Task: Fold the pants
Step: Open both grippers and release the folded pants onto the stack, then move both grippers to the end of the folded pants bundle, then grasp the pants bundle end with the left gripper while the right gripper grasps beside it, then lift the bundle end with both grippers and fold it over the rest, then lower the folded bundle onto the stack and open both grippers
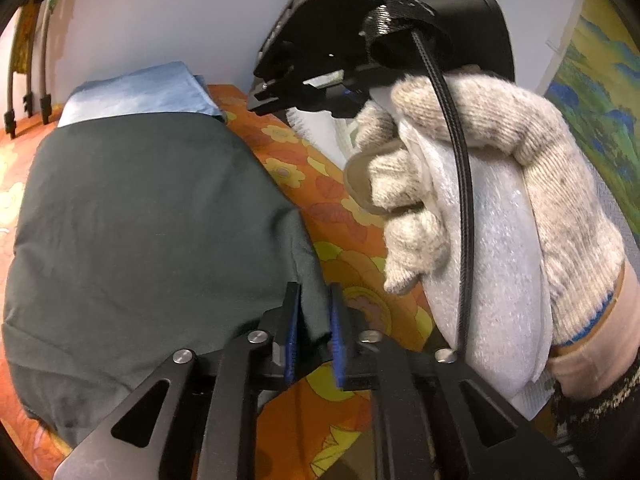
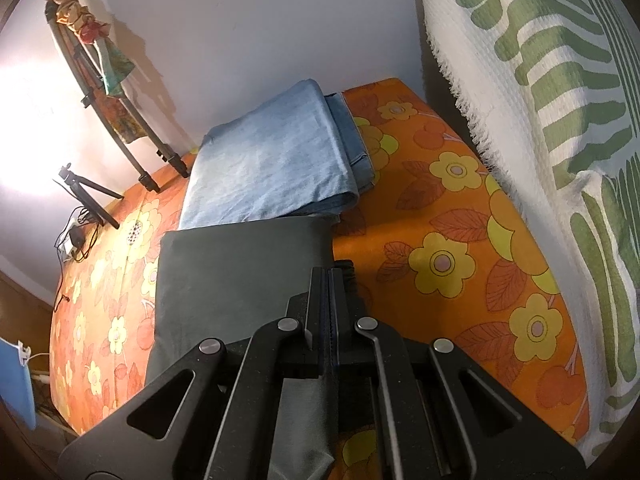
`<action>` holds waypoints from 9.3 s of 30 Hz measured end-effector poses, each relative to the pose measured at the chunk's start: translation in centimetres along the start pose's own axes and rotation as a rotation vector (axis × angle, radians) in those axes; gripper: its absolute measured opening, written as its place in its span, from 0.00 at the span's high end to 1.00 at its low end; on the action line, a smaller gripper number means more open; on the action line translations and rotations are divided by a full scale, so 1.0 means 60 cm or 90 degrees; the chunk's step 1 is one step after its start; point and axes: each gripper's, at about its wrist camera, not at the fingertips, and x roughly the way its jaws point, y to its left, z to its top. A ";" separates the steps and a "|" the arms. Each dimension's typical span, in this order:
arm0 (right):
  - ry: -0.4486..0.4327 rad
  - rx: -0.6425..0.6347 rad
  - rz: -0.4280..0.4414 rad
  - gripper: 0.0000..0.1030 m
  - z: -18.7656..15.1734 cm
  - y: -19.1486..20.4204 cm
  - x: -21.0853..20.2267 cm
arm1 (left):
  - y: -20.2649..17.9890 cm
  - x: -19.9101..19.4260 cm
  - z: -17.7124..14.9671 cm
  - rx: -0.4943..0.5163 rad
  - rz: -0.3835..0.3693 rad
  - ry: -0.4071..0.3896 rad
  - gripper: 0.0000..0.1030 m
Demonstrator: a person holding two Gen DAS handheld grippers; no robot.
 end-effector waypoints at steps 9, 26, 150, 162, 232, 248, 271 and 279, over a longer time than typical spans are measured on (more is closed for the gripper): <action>-0.015 0.005 0.008 0.98 -0.016 -0.007 -0.047 | -0.011 -0.056 -0.025 0.040 0.000 0.003 0.63; 0.005 -0.055 0.064 0.70 -0.128 0.064 -0.073 | 0.185 -0.207 -0.089 -0.072 0.154 -0.031 0.58; 0.072 0.003 0.079 0.71 -0.077 0.028 0.077 | 0.297 -0.068 0.053 -0.188 0.167 -0.059 0.92; 0.004 -0.066 0.061 0.74 -0.075 0.080 0.000 | 0.262 -0.123 0.059 -0.159 0.157 -0.114 0.92; -0.141 -0.141 0.078 0.74 0.248 0.160 0.061 | 0.307 -0.080 0.368 -0.051 0.201 -0.237 0.92; -0.058 -0.104 0.073 0.74 0.273 0.086 0.235 | 0.388 0.038 0.367 -0.061 0.259 -0.169 0.92; -0.107 -0.104 -0.048 0.45 0.260 0.069 0.144 | 0.324 -0.050 0.353 -0.054 0.302 -0.149 0.71; -0.136 -0.086 -0.031 0.39 0.222 0.070 0.045 | 0.297 -0.099 0.311 -0.052 0.281 -0.138 0.66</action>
